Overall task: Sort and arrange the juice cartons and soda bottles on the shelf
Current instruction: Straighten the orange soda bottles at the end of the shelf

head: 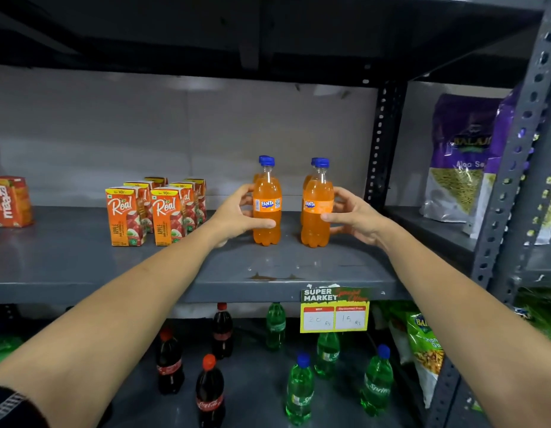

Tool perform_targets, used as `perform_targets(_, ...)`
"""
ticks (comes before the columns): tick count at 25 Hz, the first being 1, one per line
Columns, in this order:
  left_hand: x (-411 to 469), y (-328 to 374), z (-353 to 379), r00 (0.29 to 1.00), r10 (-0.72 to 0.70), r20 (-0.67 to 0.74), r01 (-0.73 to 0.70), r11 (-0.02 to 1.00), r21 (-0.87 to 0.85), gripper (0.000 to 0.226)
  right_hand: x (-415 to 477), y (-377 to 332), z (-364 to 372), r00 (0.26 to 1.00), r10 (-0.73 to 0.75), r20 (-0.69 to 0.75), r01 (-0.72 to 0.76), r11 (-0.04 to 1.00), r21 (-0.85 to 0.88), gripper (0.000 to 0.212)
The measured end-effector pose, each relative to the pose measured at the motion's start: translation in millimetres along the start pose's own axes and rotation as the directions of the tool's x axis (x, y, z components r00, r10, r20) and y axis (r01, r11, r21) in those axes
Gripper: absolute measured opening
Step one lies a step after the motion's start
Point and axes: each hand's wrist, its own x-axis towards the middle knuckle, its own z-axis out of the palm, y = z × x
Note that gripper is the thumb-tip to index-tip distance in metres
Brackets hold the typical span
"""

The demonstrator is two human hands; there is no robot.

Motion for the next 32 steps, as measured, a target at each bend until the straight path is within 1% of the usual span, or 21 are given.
perform_targets(3,4,-1,2,1.0,-0.007,0.017,0.007,1.0,-0.02,0.089,4,1,-3,1.0,0.008,0.024,-0.008,1.0,-0.002,0.064)
perform_targets(12,9,-1,12,1.0,-0.002,0.01,0.002,0.999,-0.035,0.092,7,6,-12,0.998,0.006,0.055,-0.008,0.999,0.035,0.062)
perform_targets(17,7,-1,7,1.0,-0.001,0.031,0.002,0.999,-0.05,0.083,8,8,-11,0.998,0.014,0.063,-0.017,0.999,0.045,0.062)
perform_targets(27,2,-4,3,0.996,-0.05,0.069,0.059,0.988,-0.146,0.08,-2,6,-1,0.999,0.008,0.04,-0.011,0.997,0.081,0.059)
perform_targets(32,-2,-3,2,0.988,-0.104,0.115,0.12,0.982,-0.143,0.082,-7,6,4,0.999,0.032,0.001,-0.032,0.992,0.12,0.053)
